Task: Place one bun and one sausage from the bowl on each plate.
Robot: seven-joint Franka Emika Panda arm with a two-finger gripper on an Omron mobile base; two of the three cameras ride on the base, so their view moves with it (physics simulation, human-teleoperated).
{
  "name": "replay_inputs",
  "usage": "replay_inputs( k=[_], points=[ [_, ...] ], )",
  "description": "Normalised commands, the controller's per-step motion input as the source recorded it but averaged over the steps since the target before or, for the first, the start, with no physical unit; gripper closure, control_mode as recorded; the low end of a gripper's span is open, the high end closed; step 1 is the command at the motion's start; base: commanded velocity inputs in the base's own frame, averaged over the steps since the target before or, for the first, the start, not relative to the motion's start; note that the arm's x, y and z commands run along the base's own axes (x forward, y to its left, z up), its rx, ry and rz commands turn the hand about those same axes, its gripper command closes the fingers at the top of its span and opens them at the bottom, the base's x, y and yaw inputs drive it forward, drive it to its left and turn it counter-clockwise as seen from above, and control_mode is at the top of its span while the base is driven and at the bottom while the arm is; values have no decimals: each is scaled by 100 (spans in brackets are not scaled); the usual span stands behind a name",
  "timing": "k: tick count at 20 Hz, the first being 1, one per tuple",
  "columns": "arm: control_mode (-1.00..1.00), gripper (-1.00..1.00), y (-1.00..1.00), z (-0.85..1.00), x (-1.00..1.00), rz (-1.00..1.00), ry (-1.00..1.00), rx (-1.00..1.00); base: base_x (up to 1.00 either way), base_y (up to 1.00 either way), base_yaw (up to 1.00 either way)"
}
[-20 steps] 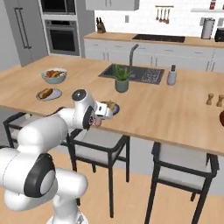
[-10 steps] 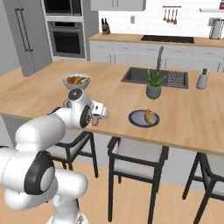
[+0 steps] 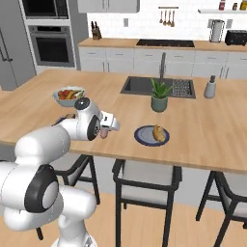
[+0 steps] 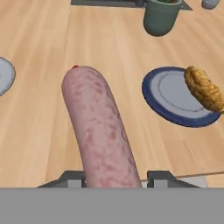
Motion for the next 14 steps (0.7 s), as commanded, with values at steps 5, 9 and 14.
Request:
replay_inputs(
  k=[5, 9, 14],
  points=[
    [100, 100, 0, 0, 0, 0, 0, 0, 68, 34, -8],
    [100, 100, 0, 0, 0, 0, 0, 0, 55, 90, -13],
    [-100, 100, 80, 10, 0, 0, 13, 0, 3, 20, -1]
  ],
)
